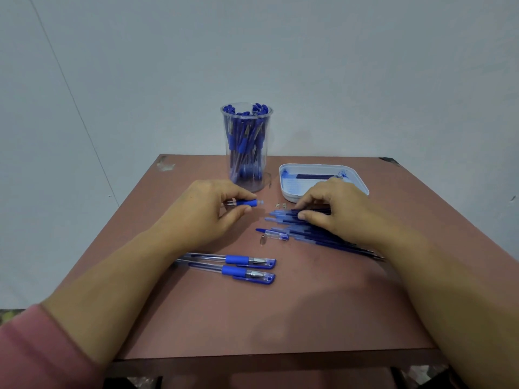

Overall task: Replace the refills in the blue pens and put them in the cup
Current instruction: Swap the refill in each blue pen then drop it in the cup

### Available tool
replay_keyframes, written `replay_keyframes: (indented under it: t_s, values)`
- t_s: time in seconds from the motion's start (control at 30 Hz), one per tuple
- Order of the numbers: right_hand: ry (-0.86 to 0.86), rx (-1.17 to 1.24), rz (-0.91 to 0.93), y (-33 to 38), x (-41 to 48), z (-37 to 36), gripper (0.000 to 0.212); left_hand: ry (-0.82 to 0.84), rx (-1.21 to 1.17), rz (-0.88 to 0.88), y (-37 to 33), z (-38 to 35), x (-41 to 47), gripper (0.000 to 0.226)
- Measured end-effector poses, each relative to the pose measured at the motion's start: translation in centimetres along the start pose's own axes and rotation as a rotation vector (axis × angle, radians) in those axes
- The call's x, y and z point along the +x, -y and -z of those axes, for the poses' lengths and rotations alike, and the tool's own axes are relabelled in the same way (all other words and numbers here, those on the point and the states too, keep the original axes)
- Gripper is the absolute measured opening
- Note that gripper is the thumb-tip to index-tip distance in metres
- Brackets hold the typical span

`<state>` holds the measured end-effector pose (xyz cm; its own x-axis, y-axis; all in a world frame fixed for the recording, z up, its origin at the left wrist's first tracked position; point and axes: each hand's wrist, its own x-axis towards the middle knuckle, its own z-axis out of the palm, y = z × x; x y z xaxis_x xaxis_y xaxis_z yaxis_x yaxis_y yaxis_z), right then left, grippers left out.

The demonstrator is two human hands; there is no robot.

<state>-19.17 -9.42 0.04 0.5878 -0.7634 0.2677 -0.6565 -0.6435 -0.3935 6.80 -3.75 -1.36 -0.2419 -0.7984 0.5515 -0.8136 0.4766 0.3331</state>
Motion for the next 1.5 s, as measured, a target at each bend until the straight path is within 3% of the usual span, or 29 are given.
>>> replay_keyframes:
  t_s: [0.23, 0.43, 1.0, 1.37, 1.5]
  values:
    - [-0.025, -0.054, -0.097, -3.0, 5.0, 2.4, 0.01, -0.032, 0.027, -0.023, 0.6, -0.1, 0.1, 0.022]
    - [0.084, -0.124, -0.28, -5.4, 7.6, 2.1, 0.032, -0.037, 0.041, -0.029, 0.6, 0.1, 0.1, 0.021]
    - [0.116, -0.176, -0.264, -6.2, 8.8, 1.5, 0.004, -0.021, 0.057, -0.02, 0.7, 0.1, 0.2, 0.022]
    - [0.198, -0.082, -0.276, -6.7, 9.3, 1.4, 0.007, -0.032, 0.051, -0.008, 0.5, -0.1, 0.2, 0.022]
    - [0.106, -0.101, -0.239, -6.2, 8.9, 1.4, 0.008, -0.033, 0.051, -0.009, 0.5, -0.2, 0.2, 0.021]
